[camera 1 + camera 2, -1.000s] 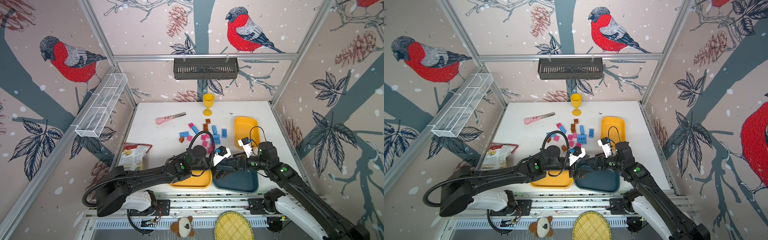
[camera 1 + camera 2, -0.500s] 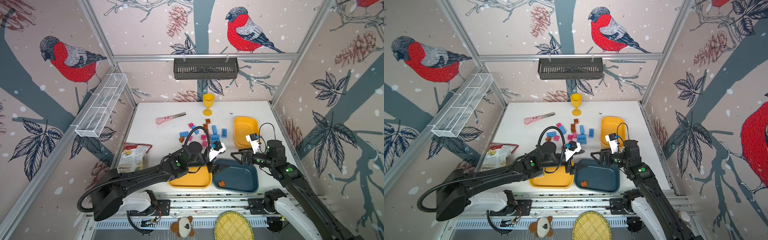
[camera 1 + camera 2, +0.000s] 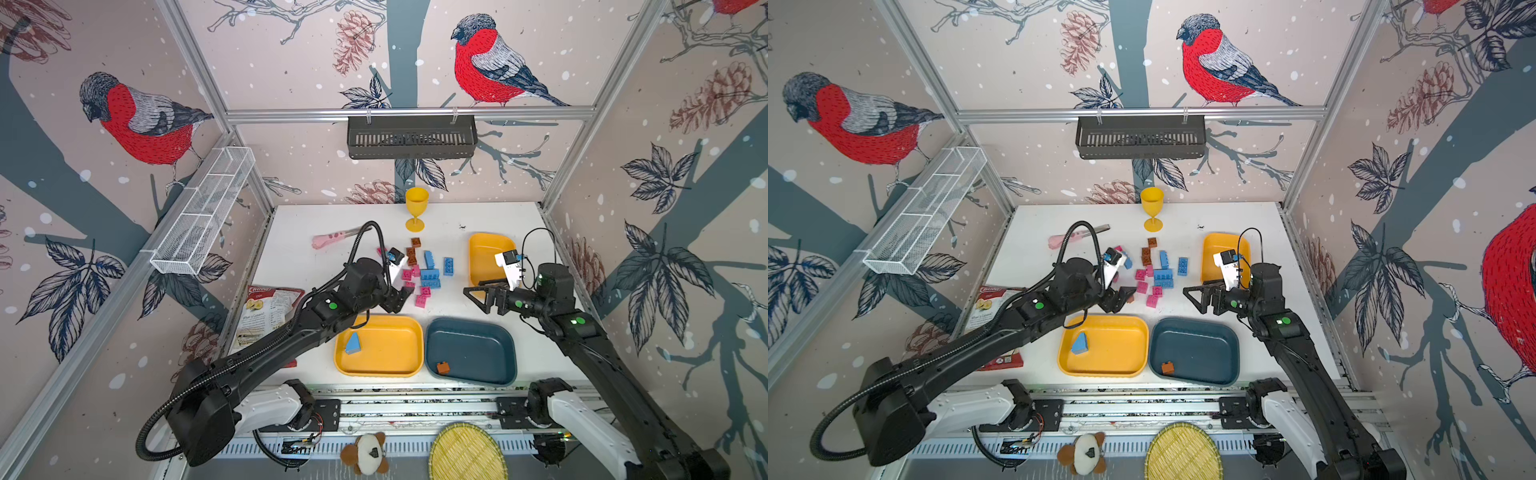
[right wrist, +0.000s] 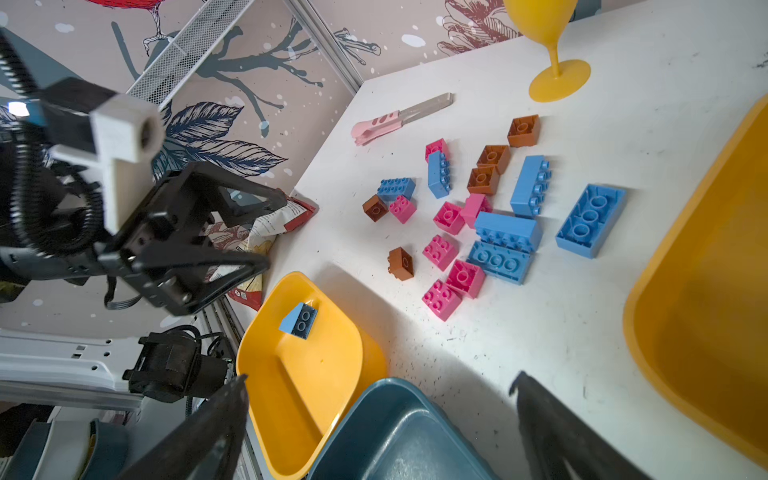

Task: Sort the legos into containers by color
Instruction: 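Move the left gripper back to the pile above a small brown brick, then lower and close the left gripper on the small brown brick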

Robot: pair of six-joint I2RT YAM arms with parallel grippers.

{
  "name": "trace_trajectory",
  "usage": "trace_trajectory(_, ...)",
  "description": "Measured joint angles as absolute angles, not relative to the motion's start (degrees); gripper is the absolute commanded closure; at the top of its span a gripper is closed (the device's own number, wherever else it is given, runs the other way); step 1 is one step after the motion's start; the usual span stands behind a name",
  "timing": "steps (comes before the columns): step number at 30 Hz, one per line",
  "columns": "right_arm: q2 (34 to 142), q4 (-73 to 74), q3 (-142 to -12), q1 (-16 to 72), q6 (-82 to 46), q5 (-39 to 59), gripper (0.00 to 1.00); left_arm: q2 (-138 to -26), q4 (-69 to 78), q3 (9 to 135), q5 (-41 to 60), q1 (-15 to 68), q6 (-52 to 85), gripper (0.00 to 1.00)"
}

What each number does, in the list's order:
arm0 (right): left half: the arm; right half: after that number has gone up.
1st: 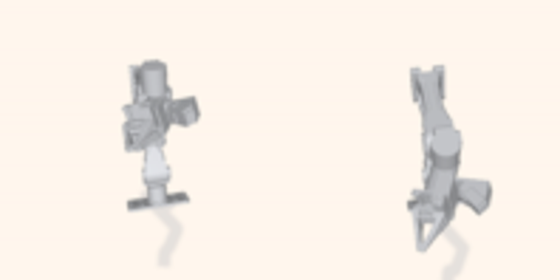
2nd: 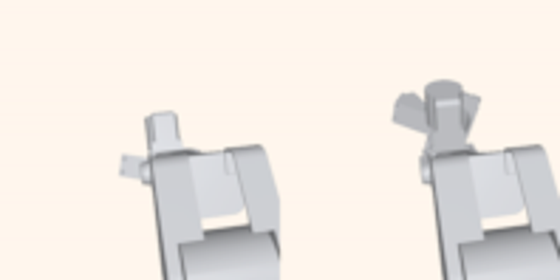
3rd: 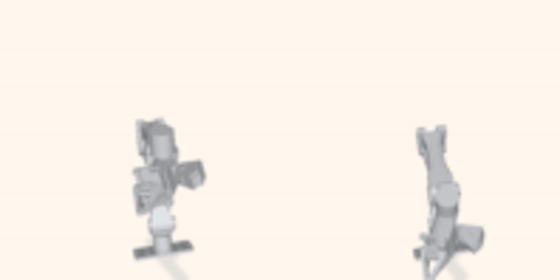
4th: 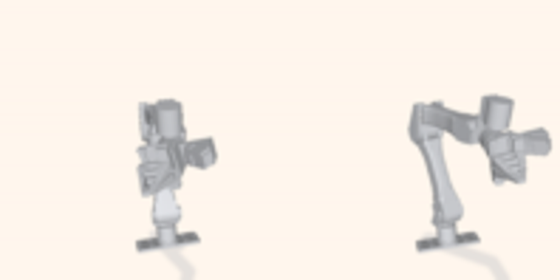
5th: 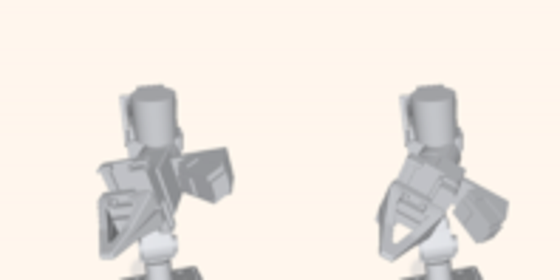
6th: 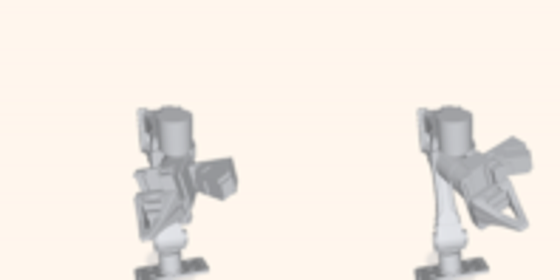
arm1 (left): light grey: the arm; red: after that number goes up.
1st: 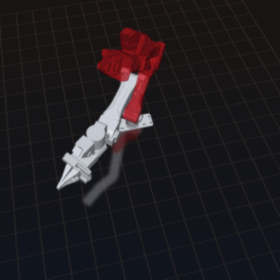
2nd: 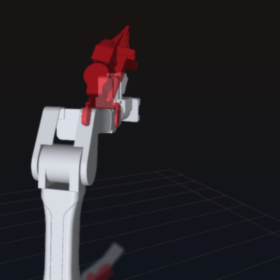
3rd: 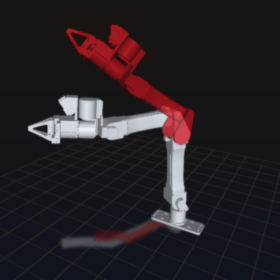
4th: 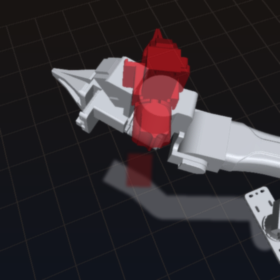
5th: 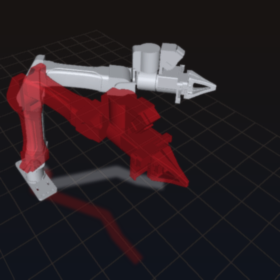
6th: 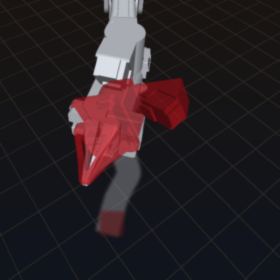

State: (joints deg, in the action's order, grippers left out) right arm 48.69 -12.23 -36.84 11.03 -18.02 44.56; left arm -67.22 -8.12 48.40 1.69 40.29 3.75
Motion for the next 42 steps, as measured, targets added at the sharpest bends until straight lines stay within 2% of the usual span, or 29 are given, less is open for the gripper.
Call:
trace_trajectory(6, 52.7, -10.6, -38.7, 12.9, -17.5, 45.1, 0.01, -71.2, -11.9, 46.5, -3.8, 31.9, 7.8, 0.27)
trace_trajectory(18, 54.8, -10.0, -39.1, 15.2, -16.3, 45.0, 0.01, -88.5, -12.7, 50.2, -7.0, 24.4, 6.9, 0.34)
trace_trajectory(30, 55.7, -9.0, -38.9, 14.8, -16.1, 44.8, 0.00, -100.6, -11.3, 56.5, -6.0, 23.0, 2.9, 0.42)
trace_trajectory(34, 55.9, -9.0, -38.5, 14.2, -15.8, 44.8, 0.01, -102.0, -11.0, 56.5, -6.0, 22.0, 2.5, 0.50)
trace_trajectory(42, 56.9, -8.9, -38.4, 13.6, -15.0, 44.9, 0.01, -102.9, -9.4, 57.8, -2.9, 21.8, 1.6, 0.56)
